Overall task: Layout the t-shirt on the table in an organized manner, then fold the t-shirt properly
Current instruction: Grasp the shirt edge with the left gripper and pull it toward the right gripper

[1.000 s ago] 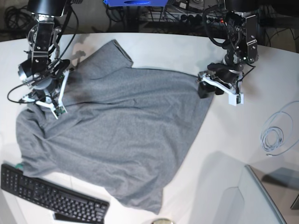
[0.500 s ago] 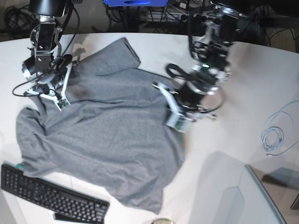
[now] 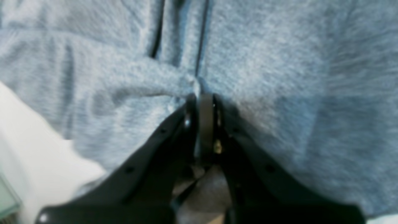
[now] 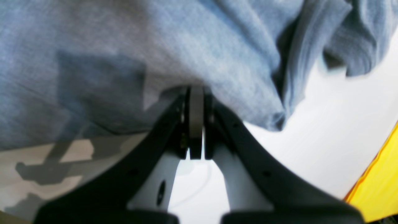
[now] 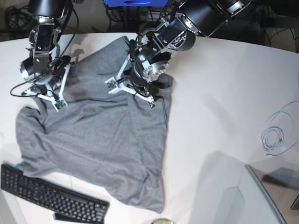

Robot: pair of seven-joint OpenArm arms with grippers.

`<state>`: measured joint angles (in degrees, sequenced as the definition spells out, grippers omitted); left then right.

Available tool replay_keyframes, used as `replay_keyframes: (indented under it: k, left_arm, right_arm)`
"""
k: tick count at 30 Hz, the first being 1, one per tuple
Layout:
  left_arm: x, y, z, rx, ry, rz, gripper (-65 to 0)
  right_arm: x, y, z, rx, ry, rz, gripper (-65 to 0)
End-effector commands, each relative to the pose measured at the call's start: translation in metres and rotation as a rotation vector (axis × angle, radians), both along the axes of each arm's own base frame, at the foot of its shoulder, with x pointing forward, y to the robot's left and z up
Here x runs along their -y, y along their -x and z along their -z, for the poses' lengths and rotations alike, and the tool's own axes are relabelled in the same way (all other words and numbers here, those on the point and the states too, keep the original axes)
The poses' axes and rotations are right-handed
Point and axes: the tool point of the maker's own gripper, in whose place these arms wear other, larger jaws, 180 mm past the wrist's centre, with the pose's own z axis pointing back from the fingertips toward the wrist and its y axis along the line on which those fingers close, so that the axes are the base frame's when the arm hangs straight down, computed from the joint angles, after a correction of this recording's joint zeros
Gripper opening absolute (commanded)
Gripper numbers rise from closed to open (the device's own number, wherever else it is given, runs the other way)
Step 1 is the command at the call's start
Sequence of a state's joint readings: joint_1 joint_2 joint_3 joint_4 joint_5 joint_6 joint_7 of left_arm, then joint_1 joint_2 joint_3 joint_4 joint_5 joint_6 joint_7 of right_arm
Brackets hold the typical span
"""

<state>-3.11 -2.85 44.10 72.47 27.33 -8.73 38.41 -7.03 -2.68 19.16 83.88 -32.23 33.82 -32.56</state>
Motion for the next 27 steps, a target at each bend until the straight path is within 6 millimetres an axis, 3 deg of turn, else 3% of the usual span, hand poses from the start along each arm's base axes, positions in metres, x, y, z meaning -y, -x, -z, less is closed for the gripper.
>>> replay_keyframes:
  k: [1, 3, 4, 7, 9, 12, 15, 18, 20, 21, 24, 27]
  left_arm:
    - [0.0, 0.003, -0.001, 0.016, -0.02, 0.002, -65.0]
    - [-0.007, 0.012, 0.002, 0.048, -0.091, 0.034, -65.0]
    - [-0.008, 0.012, -0.002, 0.079, -0.114, 0.049, -59.7]
    - [-0.012, 0.017, -0.021, 0.143, -0.11, 0.05, -36.0]
    - [-0.014, 0.009, -0.046, 0.19, -0.051, -0.001, -19.1]
    - [-0.025, -0.003, -0.081, 0.255, 0.027, -0.095, 0.0]
    - [-0.033, -0.006, -0.097, 0.248, 0.117, -0.183, 0.0]
    - [-0.037, -0.004, -0.095, 0.149, 0.264, -0.295, 0.0]
    - [-0.036, -0.005, -0.092, 0.037, 0.453, -0.419, 0.0]
    - [-0.037, -0.008, -0.093, -0.013, 0.577, -0.49, -2.3]
    - [-0.044, -0.019, -0.096, -0.133, 0.949, -0.701, -20.7]
    - [-0.048, -0.028, -0.092, -0.196, 1.165, -0.831, -32.6]
  right_arm:
    - [0.006, -0.01, -0.009, 0.036, 0.016, 0.004, -64.2]
    - [0.004, -0.011, -0.009, 0.038, 0.016, -0.001, -64.2]
    - [0.004, -0.014, -0.011, 0.044, 0.016, -0.001, -64.2]
    - [0.004, -0.017, -0.012, 0.05, 0.015, -0.001, -64.2]
    - [0.002, -0.018, -0.012, 0.052, 0.012, -0.002, -64.2]
    - [0.002, -0.021, -0.014, 0.058, 0.012, -0.002, -64.2]
    - [0.001, -0.021, -0.014, 0.058, 0.009, -0.002, -64.2]
    - [0.001, -0.021, -0.014, 0.058, 0.009, -0.002, -64.2]
    - [0.001, -0.021, -0.014, 0.058, 0.009, -0.002, -64.2]
    - [0.001, -0.021, -0.014, 0.058, 0.009, -0.002, -64.2]
    - [0.001, -0.02, -0.013, 0.056, 0.009, -0.002, -64.2]
    - [0.001, -0.02, -0.013, 0.056, 0.009, -0.002, -64.2]
